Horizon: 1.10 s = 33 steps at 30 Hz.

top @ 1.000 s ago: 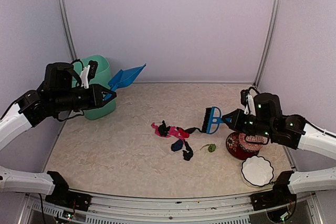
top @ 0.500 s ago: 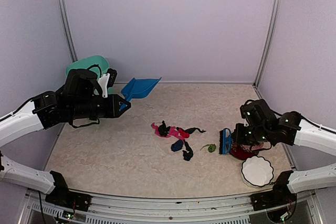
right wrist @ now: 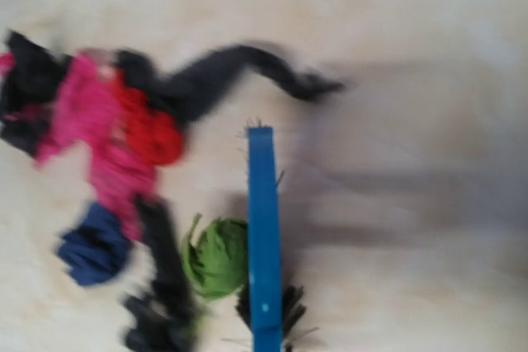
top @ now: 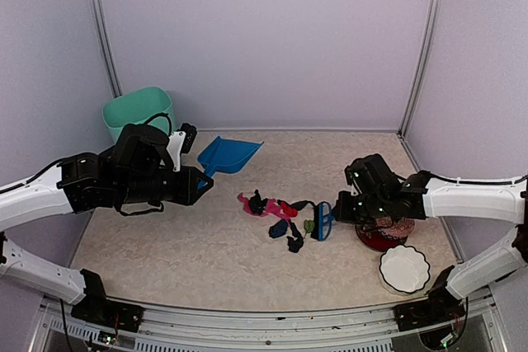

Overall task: Sweep away the paper scraps from the table
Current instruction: Sweep the paper scraps at the center of the board.

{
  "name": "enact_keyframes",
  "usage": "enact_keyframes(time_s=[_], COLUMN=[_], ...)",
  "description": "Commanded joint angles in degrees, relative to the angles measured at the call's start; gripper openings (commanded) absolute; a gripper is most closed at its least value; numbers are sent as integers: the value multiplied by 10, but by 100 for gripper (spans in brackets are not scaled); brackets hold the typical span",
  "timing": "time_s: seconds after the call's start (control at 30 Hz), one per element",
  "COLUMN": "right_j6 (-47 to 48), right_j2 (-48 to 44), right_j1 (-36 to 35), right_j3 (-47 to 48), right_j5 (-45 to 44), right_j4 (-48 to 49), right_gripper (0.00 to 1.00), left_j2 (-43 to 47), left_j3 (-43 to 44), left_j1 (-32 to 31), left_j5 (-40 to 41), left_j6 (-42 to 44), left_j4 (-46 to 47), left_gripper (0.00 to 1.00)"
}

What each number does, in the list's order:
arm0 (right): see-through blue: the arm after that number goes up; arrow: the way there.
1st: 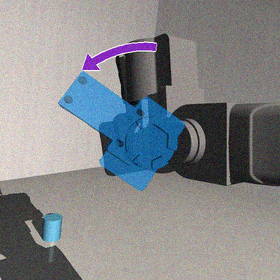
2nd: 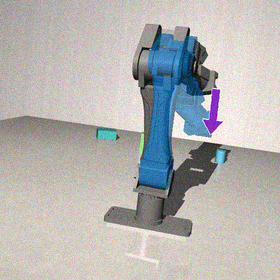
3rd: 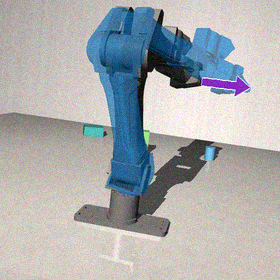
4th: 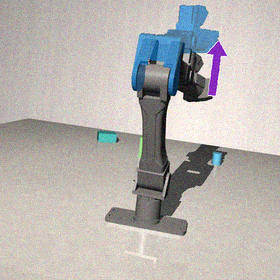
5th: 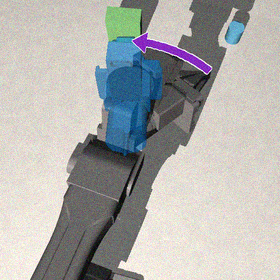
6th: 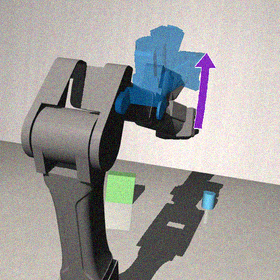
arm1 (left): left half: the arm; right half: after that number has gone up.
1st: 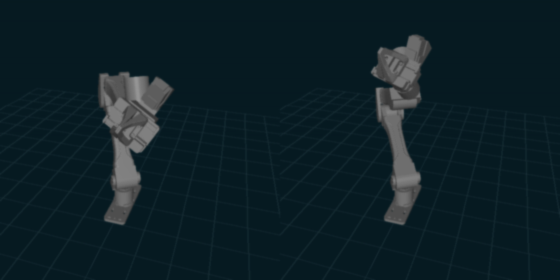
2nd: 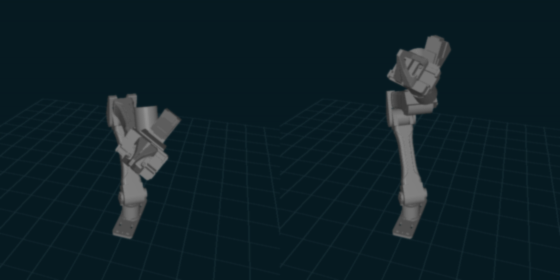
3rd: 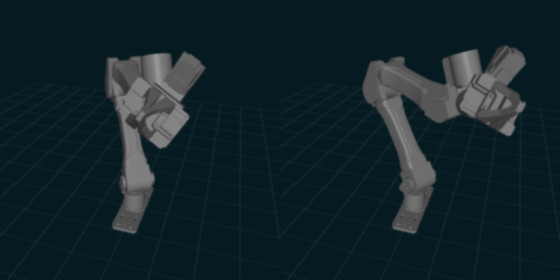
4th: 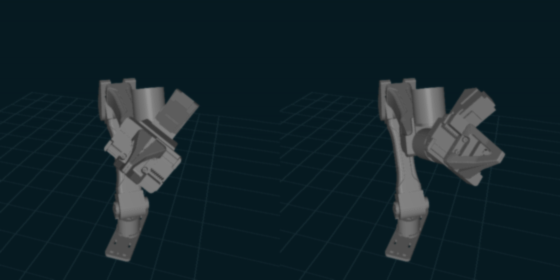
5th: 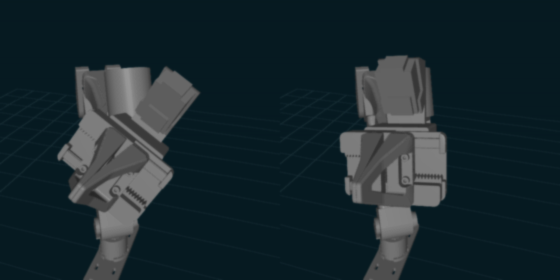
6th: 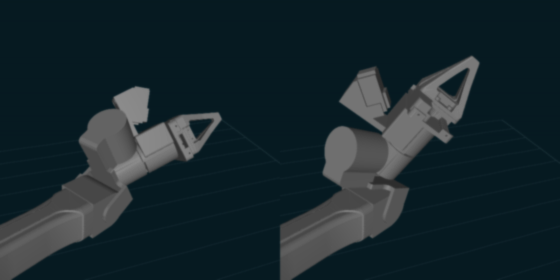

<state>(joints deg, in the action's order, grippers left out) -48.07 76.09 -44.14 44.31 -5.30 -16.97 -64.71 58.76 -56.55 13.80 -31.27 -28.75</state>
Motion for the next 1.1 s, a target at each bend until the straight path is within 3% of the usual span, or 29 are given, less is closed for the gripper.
enact_keyframes(time_s=[0.0,0.37,0.77,1.07], right_j6=[-11,37,167,207], right_j2=[42,50,-40,-82], right_j1=[-11,-16,-16,-18], right_j3=[43,120,130,81], right_j5=[25,-16,-18,122], right_j4=[69,31,-134,-206], right_gripper=[0,0,0,0], left_j2=[-3,9,13,6], left_j3=[-24,-53,-83,-75], left_j1=[-8,-10,-10,-10], left_j5=[10,24,25,22], left_j6=[-11,-11,-13,-1], left_j4=[8,10,17,21], left_gripper=[0,0,0,0])
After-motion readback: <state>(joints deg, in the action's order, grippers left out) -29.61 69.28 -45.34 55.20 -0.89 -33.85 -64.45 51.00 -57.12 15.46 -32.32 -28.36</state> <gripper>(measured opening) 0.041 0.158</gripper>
